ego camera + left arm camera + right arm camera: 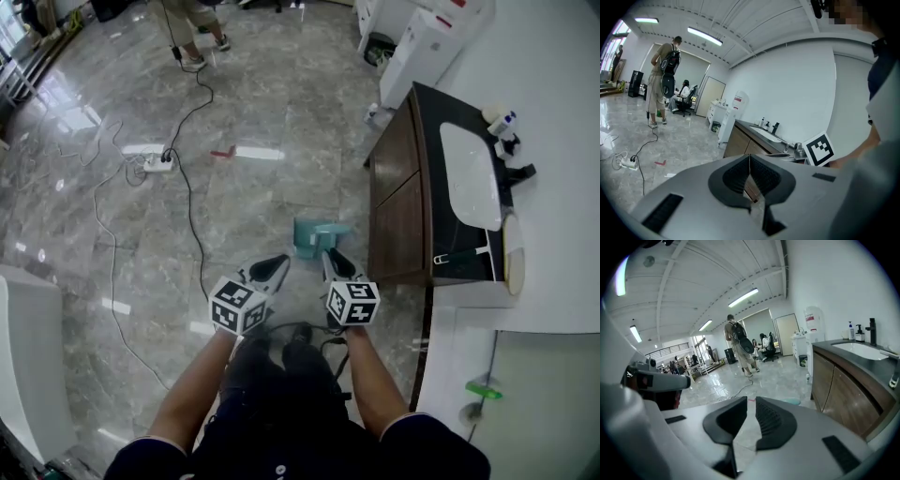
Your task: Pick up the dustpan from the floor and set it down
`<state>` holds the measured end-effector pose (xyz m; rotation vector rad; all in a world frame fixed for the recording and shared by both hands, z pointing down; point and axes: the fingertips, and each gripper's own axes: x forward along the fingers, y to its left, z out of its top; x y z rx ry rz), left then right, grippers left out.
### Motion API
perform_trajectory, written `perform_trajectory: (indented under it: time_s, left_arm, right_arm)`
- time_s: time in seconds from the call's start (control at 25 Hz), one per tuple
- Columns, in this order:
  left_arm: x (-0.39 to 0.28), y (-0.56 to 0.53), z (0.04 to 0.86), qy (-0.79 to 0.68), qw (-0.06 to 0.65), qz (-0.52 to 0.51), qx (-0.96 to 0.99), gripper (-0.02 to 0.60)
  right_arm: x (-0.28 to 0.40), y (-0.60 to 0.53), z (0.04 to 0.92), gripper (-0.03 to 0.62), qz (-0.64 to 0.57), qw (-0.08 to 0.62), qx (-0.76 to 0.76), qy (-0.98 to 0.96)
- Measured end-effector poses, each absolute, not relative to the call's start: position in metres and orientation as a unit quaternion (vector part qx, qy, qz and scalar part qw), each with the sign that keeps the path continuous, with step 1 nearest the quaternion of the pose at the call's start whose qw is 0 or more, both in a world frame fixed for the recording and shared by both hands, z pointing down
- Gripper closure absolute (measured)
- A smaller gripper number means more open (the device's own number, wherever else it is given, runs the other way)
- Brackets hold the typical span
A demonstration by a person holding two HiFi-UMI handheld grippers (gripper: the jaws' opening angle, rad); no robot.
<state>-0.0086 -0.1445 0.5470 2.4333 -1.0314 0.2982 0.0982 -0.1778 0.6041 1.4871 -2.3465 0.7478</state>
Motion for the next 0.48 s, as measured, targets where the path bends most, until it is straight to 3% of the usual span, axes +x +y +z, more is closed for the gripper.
perform_trajectory:
  time_s: [0.16, 0.48]
  left_arm:
    - [0.000, -0.147, 0.511, -0.372, 0.216, 0.089, 0.898, 0.568]
    - [0.020, -0.144, 0.447, -0.347, 0.174, 0.058, 0.920, 0.568]
  right_arm:
    - [0.101, -0.178, 0.552, 0.582, 0.225, 0.096, 0.524, -0.816]
    - [0.093, -0.179, 0.459, 0.586, 0.165, 0.050, 0.519, -0.837]
